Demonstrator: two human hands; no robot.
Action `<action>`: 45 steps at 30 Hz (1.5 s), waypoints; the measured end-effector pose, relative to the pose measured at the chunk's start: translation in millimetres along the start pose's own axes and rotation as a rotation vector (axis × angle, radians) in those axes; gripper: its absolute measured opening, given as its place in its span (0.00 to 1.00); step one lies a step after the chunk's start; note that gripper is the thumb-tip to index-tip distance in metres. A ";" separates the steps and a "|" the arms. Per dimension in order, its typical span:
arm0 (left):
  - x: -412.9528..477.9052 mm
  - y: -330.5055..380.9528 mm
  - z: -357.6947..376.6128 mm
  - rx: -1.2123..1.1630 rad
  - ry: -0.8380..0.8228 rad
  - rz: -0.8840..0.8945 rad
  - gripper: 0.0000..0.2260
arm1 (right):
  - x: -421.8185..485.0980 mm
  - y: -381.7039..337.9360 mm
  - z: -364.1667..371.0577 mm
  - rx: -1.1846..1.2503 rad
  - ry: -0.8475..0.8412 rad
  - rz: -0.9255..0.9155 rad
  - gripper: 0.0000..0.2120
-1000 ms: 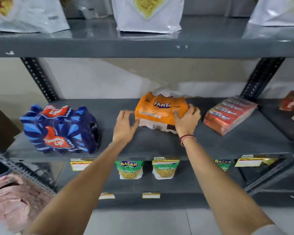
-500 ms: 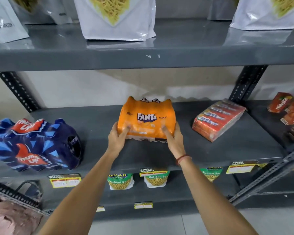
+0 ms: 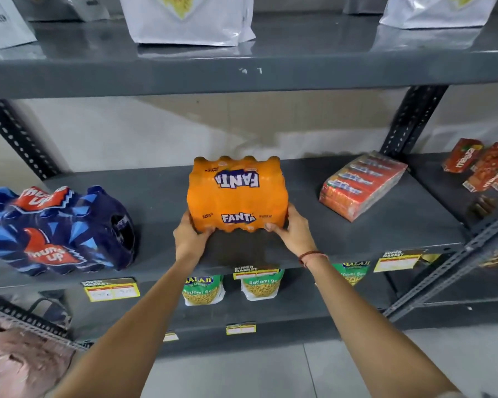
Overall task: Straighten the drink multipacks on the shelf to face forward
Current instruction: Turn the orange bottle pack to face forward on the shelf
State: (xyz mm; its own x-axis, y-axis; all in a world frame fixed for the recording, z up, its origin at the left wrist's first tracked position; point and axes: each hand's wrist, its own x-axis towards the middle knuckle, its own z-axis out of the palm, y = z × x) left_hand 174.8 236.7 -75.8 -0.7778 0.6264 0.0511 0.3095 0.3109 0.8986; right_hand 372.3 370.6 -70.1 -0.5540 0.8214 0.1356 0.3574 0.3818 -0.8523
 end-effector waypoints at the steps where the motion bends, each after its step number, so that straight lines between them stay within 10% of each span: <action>1: -3.1 3.8 -0.8 0.011 0.013 0.003 0.31 | 1.0 -0.5 -2.9 0.033 -0.003 0.016 0.34; 5: -50.4 23.2 6.8 -0.087 0.226 0.133 0.29 | 6.0 -15.5 -17.3 0.442 0.143 0.112 0.41; 9: -99.0 44.8 48.3 -0.075 0.091 0.311 0.23 | 37.2 -41.3 -24.4 0.575 0.098 0.184 0.38; 13: -95.5 70.9 84.8 -0.133 -0.140 0.041 0.40 | 48.9 -50.8 -26.8 0.566 -0.092 0.166 0.24; 22: -70.2 57.3 79.7 -0.136 -0.219 0.068 0.63 | 9.2 -46.4 -24.3 0.263 0.148 0.107 0.19; 31: -7.5 4.9 -22.6 0.075 -0.461 0.250 0.30 | -72.5 -69.0 58.1 0.418 0.299 0.001 0.29; 37: -3.0 -15.7 -55.0 0.001 0.123 0.030 0.16 | -76.5 -87.5 85.2 0.403 -0.036 -0.098 0.19; 42: -36.2 -0.8 -36.9 -0.219 0.068 0.056 0.20 | -32.3 -75.2 44.4 0.228 0.417 -0.067 0.23; 45: -38.3 6.2 -24.0 -0.271 -0.047 0.030 0.29 | 3.5 -63.6 18.9 0.190 0.312 0.094 0.33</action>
State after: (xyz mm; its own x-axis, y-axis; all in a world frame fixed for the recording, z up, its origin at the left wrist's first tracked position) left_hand 193.4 197.4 -61.8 -0.7427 0.6665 0.0646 0.1694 0.0936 0.9811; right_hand 333.5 341.2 -24.9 -0.2590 0.9500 0.1742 0.2335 0.2367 -0.9431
